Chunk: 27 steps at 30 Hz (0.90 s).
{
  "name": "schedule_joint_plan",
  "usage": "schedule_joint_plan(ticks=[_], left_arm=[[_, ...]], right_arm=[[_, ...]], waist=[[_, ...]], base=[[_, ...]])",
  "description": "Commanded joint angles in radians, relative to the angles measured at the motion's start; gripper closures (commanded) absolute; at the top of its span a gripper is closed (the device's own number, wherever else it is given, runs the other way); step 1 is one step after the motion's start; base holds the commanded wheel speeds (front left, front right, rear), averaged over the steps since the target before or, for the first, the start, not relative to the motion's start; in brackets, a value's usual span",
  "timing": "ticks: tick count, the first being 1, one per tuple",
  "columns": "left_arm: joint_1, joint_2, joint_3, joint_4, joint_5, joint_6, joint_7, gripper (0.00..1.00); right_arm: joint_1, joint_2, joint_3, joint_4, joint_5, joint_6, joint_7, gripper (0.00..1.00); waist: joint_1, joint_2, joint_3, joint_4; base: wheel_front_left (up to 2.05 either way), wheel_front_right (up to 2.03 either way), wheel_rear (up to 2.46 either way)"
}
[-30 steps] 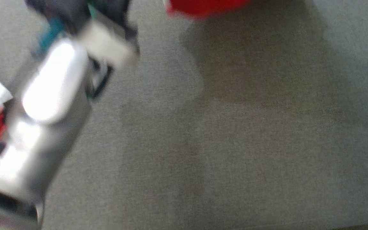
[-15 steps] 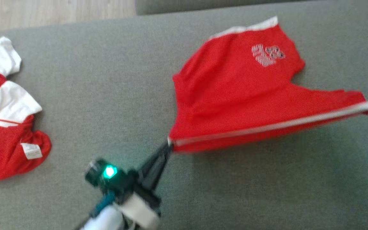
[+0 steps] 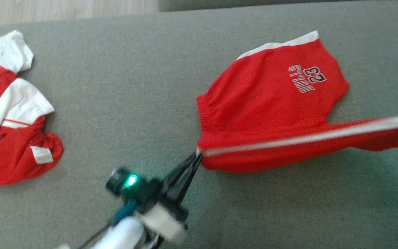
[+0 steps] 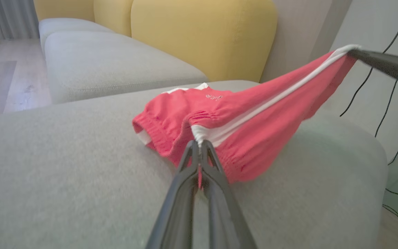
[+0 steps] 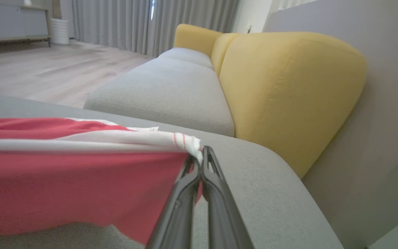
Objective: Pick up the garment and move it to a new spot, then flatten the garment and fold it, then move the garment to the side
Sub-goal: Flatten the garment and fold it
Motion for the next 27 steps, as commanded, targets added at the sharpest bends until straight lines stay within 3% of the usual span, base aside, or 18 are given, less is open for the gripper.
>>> schedule_joint_plan(ticks=[1,12,20,27], left_arm=[[-0.091,-0.009,0.039,-0.007,-0.005,-0.007,0.01,1.0],[-0.349,-0.111,0.071,0.155,-0.015,-0.005,0.087,1.0],[-0.435,-0.161,0.084,0.249,-0.066,-0.028,0.114,1.0],[-0.503,-0.192,0.072,0.332,-0.068,-0.029,0.095,1.0]], right_arm=[[-0.067,-0.068,0.016,-0.004,0.011,0.002,0.032,1.0],[-0.419,-0.202,0.179,0.272,0.115,0.002,0.075,1.0],[-0.625,-0.286,0.346,0.481,0.209,0.002,0.094,1.0],[-0.758,-0.323,0.464,0.616,0.274,0.002,0.075,1.0]], waist=[[-0.0001,-0.0001,0.031,0.023],[-0.0001,-0.0001,0.126,0.067],[-0.0001,-0.0001,0.166,0.121],[-0.0001,-0.0001,0.196,0.164]], base=[[0.0,0.0,0.0],[0.0,0.0,0.0],[0.0,0.0,0.0],[0.0,0.0,0.0]])
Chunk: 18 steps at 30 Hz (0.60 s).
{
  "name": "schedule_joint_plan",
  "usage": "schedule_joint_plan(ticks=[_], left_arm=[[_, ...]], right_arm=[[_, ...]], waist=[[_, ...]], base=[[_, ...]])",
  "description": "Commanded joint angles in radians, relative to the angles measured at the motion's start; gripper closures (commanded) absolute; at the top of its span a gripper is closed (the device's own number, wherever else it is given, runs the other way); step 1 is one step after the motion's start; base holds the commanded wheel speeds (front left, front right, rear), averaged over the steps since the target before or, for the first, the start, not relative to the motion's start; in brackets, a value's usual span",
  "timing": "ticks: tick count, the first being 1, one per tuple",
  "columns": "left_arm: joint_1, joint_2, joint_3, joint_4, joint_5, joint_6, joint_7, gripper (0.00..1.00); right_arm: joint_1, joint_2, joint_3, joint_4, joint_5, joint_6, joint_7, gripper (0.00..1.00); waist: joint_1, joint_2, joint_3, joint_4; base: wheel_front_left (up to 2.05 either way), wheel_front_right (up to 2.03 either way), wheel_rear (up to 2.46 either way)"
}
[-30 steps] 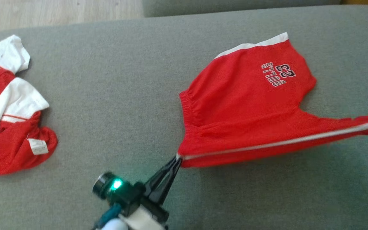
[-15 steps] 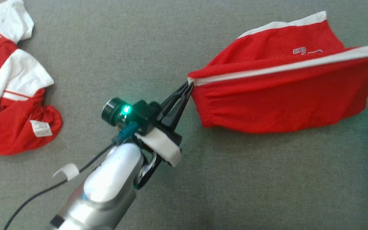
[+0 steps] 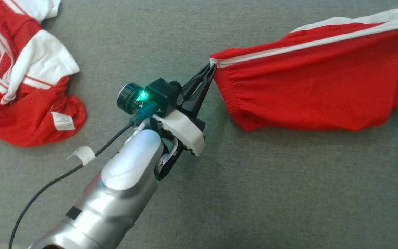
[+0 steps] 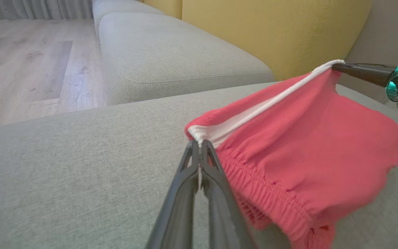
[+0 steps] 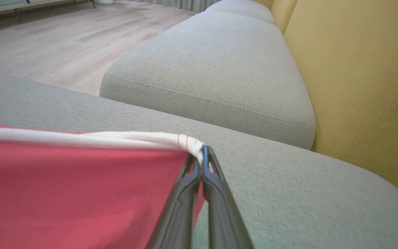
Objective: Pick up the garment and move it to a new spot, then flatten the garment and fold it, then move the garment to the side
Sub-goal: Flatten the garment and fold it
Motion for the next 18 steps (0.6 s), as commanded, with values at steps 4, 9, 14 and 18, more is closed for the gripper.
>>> schedule_joint_plan(ticks=[4,9,14,18], left_arm=[[-0.051,0.004,0.024,0.022,-0.007,-0.003,-0.035,1.0],[-0.066,-0.008,0.012,0.079,-0.026,0.002,-0.084,0.0],[-0.041,-0.012,0.007,0.094,-0.028,0.038,-0.133,0.0],[0.012,-0.013,0.023,0.056,0.005,0.108,-0.157,0.0]], right_arm=[[-0.041,-0.034,0.049,0.049,0.027,0.002,-0.032,0.52],[-0.08,-0.021,0.096,0.125,0.07,0.002,-0.115,0.0],[-0.046,0.001,0.109,0.186,0.133,0.002,-0.142,0.0],[-0.019,0.03,0.121,0.233,0.193,0.002,-0.138,0.0]], waist=[[-0.0001,0.0,0.009,0.019],[-0.0001,0.0,0.005,0.025],[-0.0001,0.0,-0.022,0.017],[-0.0001,0.0,-0.043,0.018]], base=[[0.0,0.0,0.0],[0.0,0.0,0.0],[0.0,0.0,0.0],[0.0,0.0,0.0]])
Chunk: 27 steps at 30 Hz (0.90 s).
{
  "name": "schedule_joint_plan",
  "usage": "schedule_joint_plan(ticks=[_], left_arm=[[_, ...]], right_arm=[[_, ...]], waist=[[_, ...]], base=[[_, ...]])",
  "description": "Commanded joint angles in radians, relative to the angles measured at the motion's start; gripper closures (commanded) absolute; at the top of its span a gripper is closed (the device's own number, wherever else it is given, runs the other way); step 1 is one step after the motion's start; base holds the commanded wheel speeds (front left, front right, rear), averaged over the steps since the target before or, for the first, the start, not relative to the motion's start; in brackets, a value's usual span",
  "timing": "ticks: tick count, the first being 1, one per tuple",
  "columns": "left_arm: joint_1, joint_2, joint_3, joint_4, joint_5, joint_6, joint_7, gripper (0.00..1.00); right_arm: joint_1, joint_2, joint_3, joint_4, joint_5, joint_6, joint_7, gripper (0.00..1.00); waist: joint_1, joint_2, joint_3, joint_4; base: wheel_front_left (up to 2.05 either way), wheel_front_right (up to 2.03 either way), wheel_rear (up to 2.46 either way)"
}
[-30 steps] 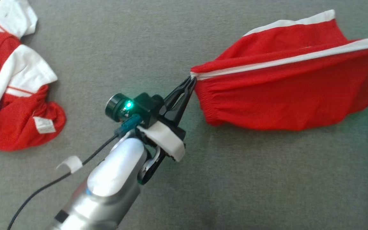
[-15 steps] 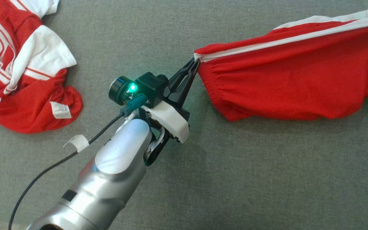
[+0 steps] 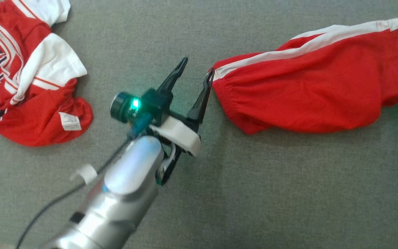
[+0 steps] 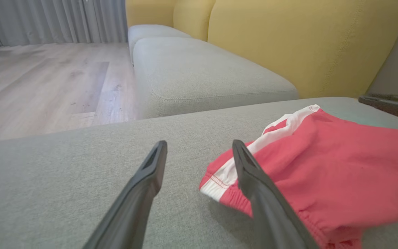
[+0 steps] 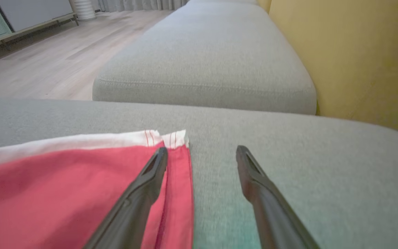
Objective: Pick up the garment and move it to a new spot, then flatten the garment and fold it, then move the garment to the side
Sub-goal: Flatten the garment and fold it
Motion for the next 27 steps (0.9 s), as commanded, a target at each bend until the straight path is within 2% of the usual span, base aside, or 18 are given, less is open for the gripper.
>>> schedule_joint_plan(ticks=[1,3,4,8,18,19,20,27], left_arm=[[0.033,0.01,0.038,-0.059,0.031,0.045,-0.015,0.0],[0.079,0.009,0.062,-0.131,0.067,0.086,-0.016,0.0],[0.079,0.009,0.062,-0.131,0.067,0.086,-0.016,0.0],[0.203,0.009,0.096,-0.268,0.132,0.136,-0.016,0.0],[0.378,0.008,0.115,-0.423,0.217,0.16,-0.016,0.0],[0.385,0.008,0.12,-0.43,0.22,0.161,-0.016,0.0],[0.391,0.008,0.125,-0.434,0.222,0.161,-0.016,0.0],[0.428,0.009,0.181,-0.449,0.237,0.162,-0.016,0.0]], right_arm=[[0.032,-0.002,0.016,0.002,0.033,0.002,-0.004,0.0],[0.032,0.005,0.02,0.024,0.055,0.002,-0.004,0.0],[0.032,0.005,0.02,0.024,0.055,0.002,-0.004,0.0],[0.029,0.009,0.031,0.068,0.092,0.002,0.001,0.0],[0.047,-0.014,0.065,0.21,0.153,0.002,0.095,0.0],[0.051,-0.01,0.069,0.214,0.163,0.002,0.107,0.35],[0.055,-0.008,0.075,0.213,0.171,0.002,0.117,1.0],[0.058,-0.02,0.09,0.222,0.189,0.002,0.052,1.0]], waist=[[0.0001,0.0,-0.012,0.004],[0.0001,0.0,-0.017,0.013],[0.0001,0.0,-0.017,0.013],[0.0001,0.0,-0.029,0.047],[0.0001,0.0,-0.05,0.135],[0.0001,0.0,-0.052,0.137],[0.0001,0.0,-0.055,0.137],[0.0001,0.0,-0.105,0.073]], base=[[0.0,0.0,0.0],[0.0,0.0,0.0],[0.0,0.0,0.0],[0.0,0.0,0.0],[0.0,0.0,0.0],[0.0,0.0,0.0],[0.0,0.0,0.0],[0.0,0.0,0.0]])
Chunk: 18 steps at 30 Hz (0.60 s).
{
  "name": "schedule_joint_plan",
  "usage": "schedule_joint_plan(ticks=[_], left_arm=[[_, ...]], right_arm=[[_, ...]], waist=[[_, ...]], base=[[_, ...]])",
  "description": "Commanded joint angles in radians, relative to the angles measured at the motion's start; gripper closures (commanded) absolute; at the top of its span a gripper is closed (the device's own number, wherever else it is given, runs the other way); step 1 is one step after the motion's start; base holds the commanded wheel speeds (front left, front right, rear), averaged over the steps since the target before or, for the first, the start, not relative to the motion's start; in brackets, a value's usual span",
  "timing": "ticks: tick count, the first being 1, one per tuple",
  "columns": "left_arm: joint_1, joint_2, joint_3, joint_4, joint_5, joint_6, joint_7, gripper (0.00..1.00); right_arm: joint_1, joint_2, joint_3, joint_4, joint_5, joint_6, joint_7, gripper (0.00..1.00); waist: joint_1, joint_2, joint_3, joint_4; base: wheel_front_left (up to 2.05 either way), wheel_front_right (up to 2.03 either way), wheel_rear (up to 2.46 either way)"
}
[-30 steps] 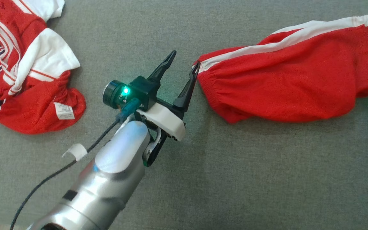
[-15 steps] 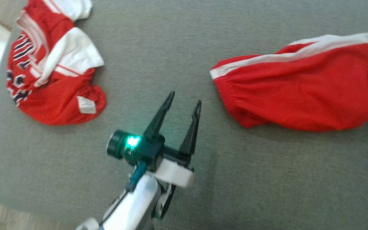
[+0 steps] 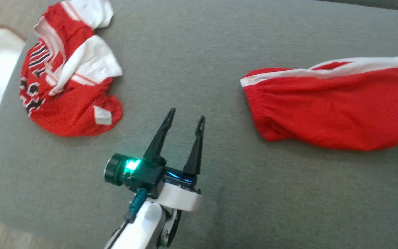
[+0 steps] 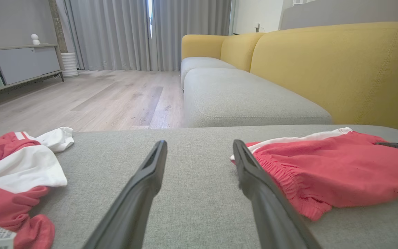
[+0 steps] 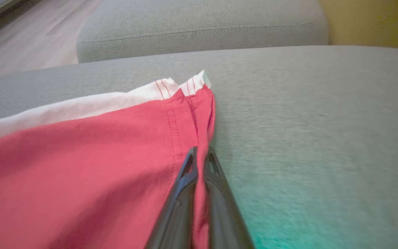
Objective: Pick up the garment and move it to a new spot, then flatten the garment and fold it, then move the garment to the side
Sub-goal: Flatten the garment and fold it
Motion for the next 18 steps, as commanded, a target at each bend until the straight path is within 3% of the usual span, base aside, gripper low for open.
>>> schedule_joint_plan(ticks=[1,12,18], left_arm=[[0.002,0.008,0.046,-0.039,0.008,0.001,-0.009,0.0],[0.051,0.015,0.113,-0.032,0.025,-0.028,-0.009,0.0],[0.063,0.012,0.123,-0.015,0.031,-0.041,-0.009,0.0]], right_arm=[[0.028,-0.036,0.016,0.0,-0.005,0.002,-0.022,1.0],[0.026,-0.135,0.034,0.061,-0.045,0.002,-0.083,1.0],[-0.048,-0.129,0.06,-0.012,-0.095,0.002,-0.108,1.0]], waist=[[0.0,0.0,-0.03,-0.041],[0.0,0.0,-0.081,-0.165],[0.0,0.0,-0.101,-0.189]], base=[[0.0,0.0,0.0],[0.0,0.0,0.0],[0.0,0.0,0.0]])
